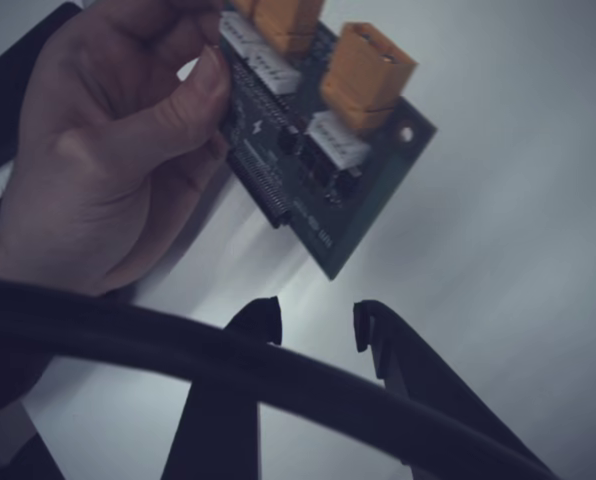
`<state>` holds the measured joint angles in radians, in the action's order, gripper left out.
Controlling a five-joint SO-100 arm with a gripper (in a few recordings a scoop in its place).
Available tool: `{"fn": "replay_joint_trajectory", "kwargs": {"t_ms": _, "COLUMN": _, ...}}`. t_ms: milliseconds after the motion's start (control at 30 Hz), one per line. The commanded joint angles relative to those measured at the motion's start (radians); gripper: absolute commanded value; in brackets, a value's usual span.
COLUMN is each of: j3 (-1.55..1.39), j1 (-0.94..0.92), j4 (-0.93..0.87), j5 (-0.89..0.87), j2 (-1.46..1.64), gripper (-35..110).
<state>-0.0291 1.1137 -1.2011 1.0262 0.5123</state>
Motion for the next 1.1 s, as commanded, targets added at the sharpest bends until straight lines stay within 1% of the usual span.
{"fn": "replay_joint_trajectory", "kwargs": {"t_ms": 0, "j3": 0.034, "j1": -0.025, "j4": 0.005, "j5": 0.015, "j2": 0.074, "gripper": 14}}
{"fn": "replay_joint_trajectory", "kwargs": {"t_ms": 233, "j3": 0.041, "j1": -0.075, "j4": 0.000, "j5": 0.034, "j2": 0.055, "gripper": 14}}
{"fn": "replay_joint_trajectory", "kwargs": {"t_ms": 400, "j3": 0.067, "j1": -0.078, "j4": -0.025, "j5": 0.038, "j2": 0.043, "gripper": 12}}
{"fn": "replay_joint_trajectory", "kwargs": {"t_ms": 533, "j3": 0.092, "j1": -0.072, "j4": -0.035, "j5": 0.015, "j2": 0.038, "gripper": 2}}
{"fn": "replay_joint_trajectory", "kwargs": {"t_ms": 600, "j3": 0.097, "j1": -0.067, "j4": -0.044, "j5": 0.020, "j2": 0.038, "gripper": 0}}
{"fn": "replay_joint_trajectory", "kwargs": {"t_ms": 667, "j3": 0.098, "j1": -0.063, "j4": -0.060, "j5": 0.040, "j2": 0.040, "gripper": -5}}
{"fn": "replay_joint_trajectory", "kwargs": {"t_ms": 800, "j3": 0.129, "j1": -0.071, "j4": -0.063, "j5": -0.003, "j2": 0.031, "gripper": -5}}
{"fn": "replay_joint_trajectory", "kwargs": {"t_ms": 1067, "j3": 0.153, "j1": -0.078, "j4": -0.081, "j5": 0.008, "j2": 0.017, "gripper": -5}}
